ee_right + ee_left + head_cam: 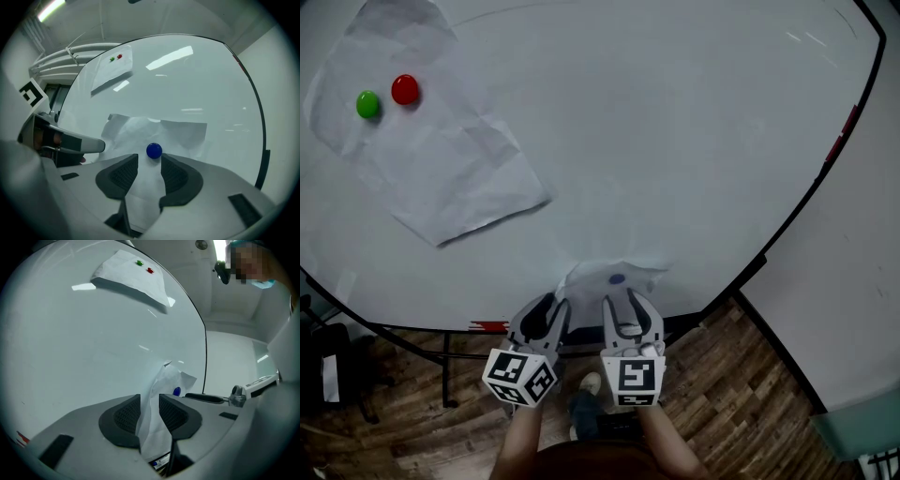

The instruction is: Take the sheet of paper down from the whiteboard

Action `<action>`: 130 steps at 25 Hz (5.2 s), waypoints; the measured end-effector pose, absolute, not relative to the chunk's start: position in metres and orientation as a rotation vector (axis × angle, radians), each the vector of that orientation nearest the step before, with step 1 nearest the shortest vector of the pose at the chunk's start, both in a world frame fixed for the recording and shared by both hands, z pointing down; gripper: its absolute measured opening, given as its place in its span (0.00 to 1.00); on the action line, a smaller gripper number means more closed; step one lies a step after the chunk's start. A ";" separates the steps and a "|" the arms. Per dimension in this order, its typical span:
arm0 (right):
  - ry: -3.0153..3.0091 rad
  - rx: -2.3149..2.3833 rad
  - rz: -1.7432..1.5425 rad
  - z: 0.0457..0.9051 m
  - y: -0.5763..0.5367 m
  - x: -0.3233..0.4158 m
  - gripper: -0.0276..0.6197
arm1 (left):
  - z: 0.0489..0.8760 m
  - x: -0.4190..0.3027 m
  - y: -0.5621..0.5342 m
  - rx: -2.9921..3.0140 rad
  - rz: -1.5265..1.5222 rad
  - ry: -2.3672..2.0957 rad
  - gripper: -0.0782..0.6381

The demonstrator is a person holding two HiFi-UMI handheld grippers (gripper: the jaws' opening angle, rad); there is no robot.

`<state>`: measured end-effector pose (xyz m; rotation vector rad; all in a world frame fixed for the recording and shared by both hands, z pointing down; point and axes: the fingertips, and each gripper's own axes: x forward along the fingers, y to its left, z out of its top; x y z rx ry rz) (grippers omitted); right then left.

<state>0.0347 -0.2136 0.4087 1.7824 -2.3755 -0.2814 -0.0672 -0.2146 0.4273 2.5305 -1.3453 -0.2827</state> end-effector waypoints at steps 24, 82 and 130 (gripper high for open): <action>-2.316 1.824 -0.465 0.396 -0.237 0.034 0.25 | 0.422 -0.062 -0.230 2.588 -0.236 -1.382 0.15; -2.349 1.769 -0.374 0.409 -0.222 0.045 0.25 | 0.412 -0.109 -0.215 2.320 -0.518 -1.366 0.14; -2.318 1.803 -0.350 0.413 -0.222 0.063 0.25 | 0.411 -0.149 -0.212 2.247 -0.562 -1.448 0.14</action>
